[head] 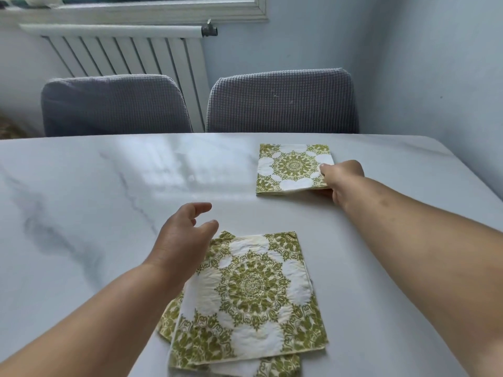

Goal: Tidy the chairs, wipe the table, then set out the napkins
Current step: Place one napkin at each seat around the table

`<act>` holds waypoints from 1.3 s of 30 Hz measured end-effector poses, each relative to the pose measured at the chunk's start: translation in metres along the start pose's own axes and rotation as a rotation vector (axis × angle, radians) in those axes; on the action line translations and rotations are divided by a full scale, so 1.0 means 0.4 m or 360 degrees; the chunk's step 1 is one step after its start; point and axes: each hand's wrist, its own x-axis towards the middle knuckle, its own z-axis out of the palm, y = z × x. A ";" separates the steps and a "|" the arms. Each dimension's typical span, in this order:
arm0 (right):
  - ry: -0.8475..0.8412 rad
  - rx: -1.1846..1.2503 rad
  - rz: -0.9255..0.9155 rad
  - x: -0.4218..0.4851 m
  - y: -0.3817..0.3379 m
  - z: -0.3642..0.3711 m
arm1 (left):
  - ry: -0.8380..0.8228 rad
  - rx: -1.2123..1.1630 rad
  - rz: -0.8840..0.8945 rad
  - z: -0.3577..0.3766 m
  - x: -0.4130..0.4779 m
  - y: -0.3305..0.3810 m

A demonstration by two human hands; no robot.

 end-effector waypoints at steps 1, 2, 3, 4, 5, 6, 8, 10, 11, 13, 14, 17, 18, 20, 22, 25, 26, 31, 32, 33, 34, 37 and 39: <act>0.0027 -0.0024 -0.0031 -0.001 0.000 -0.003 | 0.0015 0.0018 -0.0010 0.000 -0.004 0.000; 0.0062 -0.0070 -0.0078 -0.005 -0.002 -0.008 | 0.0036 0.0048 -0.0027 -0.001 -0.008 0.002; 0.0109 -0.0171 -0.0144 -0.009 -0.003 -0.015 | 0.0063 0.0088 -0.0051 -0.002 -0.014 0.003; 0.0156 -0.0314 -0.0221 -0.017 -0.001 -0.024 | 0.0099 0.0138 -0.0079 -0.004 -0.021 0.005; 0.0188 -0.0447 -0.0320 -0.034 0.003 -0.036 | 0.0142 0.0200 -0.0104 -0.008 -0.027 0.007; 0.0173 -0.0520 -0.0432 -0.059 0.013 -0.050 | 0.0175 0.0267 -0.0135 -0.015 -0.036 0.009; -0.0048 -0.0511 -0.0656 -0.126 0.044 -0.073 | 0.0173 0.0403 -0.0214 -0.026 -0.053 0.013; -0.0392 -0.0636 -0.0822 -0.214 0.092 -0.088 | 0.0114 0.0546 -0.0313 -0.035 -0.072 0.009; -0.0526 -0.0794 -0.0908 -0.255 0.117 -0.091 | 0.0086 0.0600 -0.0350 -0.036 -0.079 0.006; -0.0677 -0.1090 -0.1099 -0.309 0.154 -0.084 | 0.0056 0.0686 -0.0398 -0.037 -0.101 -0.006; -0.0722 -0.1182 -0.1135 -0.320 0.165 -0.075 | 0.0046 0.0721 -0.0411 -0.035 -0.110 -0.013; -0.0763 -0.1317 -0.1029 -0.322 0.155 -0.044 | 0.0045 0.0754 -0.0421 -0.032 -0.135 -0.026; -0.0754 -0.1340 -0.0985 -0.320 0.144 -0.035 | 0.0042 0.0744 -0.0426 -0.033 -0.141 -0.030; -0.0728 -0.1393 -0.0975 -0.326 0.125 -0.025 | 0.0037 0.0701 -0.0426 -0.037 -0.151 -0.038; -0.0715 -0.1447 -0.0990 -0.336 0.114 -0.024 | 0.0036 0.0669 -0.0427 -0.041 -0.158 -0.045; -0.0727 -0.1420 -0.1028 -0.347 0.113 -0.040 | 0.0045 0.0668 -0.0425 -0.050 -0.160 -0.054; -0.0733 -0.1336 -0.1061 -0.349 0.113 -0.048 | 0.0044 0.0674 -0.0428 -0.052 -0.160 -0.055; -0.0650 -0.0767 -0.1052 -0.377 0.120 -0.100 | 0.0033 0.0750 -0.0443 -0.057 -0.173 -0.060; -0.0670 -0.0717 -0.0982 -0.387 0.126 -0.111 | 0.0040 0.0768 -0.0438 -0.058 -0.181 -0.058; -0.0716 -0.0712 -0.0906 -0.398 0.130 -0.119 | 0.0051 0.0779 -0.0419 -0.058 -0.185 -0.055; -0.0766 -0.0781 -0.0859 -0.408 0.136 -0.127 | 0.0054 0.0788 -0.0390 -0.056 -0.193 -0.052; -0.0704 -0.1027 -0.1040 -0.443 0.147 -0.146 | 0.0075 0.0770 -0.0254 -0.043 -0.223 -0.053; -0.0580 -0.0924 -0.1226 -0.488 0.134 -0.177 | 0.0065 0.0716 -0.0167 -0.034 -0.248 -0.052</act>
